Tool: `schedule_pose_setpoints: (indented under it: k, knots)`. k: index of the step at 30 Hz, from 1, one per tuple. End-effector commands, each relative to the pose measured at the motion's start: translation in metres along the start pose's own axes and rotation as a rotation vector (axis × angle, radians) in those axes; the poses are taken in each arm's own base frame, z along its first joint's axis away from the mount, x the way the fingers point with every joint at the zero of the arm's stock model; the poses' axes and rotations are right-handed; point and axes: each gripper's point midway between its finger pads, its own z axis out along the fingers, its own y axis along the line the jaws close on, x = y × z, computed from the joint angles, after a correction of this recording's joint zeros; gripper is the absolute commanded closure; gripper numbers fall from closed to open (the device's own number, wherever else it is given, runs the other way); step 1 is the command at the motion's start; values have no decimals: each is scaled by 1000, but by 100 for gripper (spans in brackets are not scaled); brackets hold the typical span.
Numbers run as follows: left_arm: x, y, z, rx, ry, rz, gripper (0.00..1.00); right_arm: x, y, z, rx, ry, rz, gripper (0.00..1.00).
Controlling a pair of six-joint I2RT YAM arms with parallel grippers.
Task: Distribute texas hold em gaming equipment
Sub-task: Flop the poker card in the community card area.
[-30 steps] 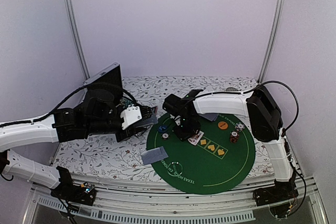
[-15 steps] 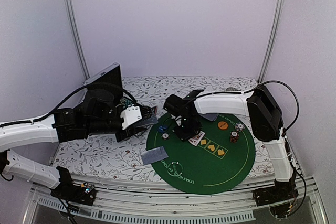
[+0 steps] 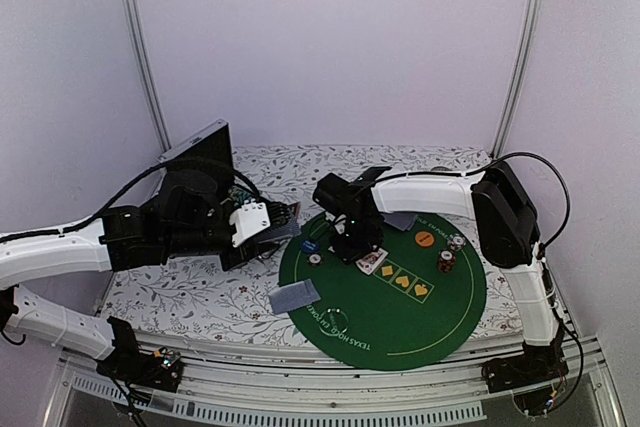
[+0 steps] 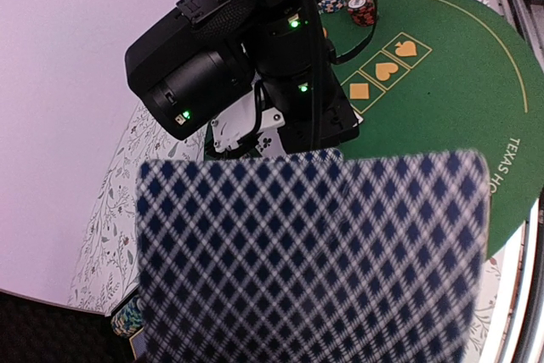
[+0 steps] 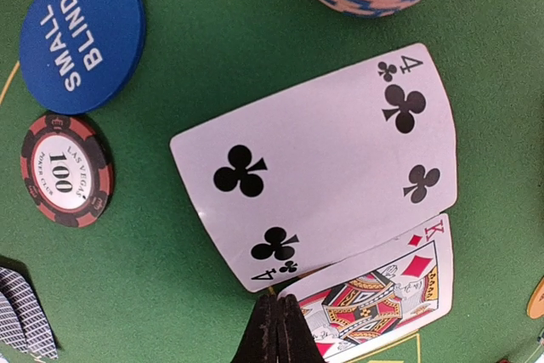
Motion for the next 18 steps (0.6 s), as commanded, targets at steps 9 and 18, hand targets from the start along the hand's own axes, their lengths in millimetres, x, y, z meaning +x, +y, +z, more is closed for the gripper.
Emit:
schedule_pose_setpoints:
  k: [9, 18]
  knots:
    - [-2, 6, -3, -21, -17, -4, 57, 1, 2, 5, -18, 15, -19, 98]
    - [-2, 6, -3, -18, -17, -4, 57, -2, 6, 3, -33, 8, -9, 86]
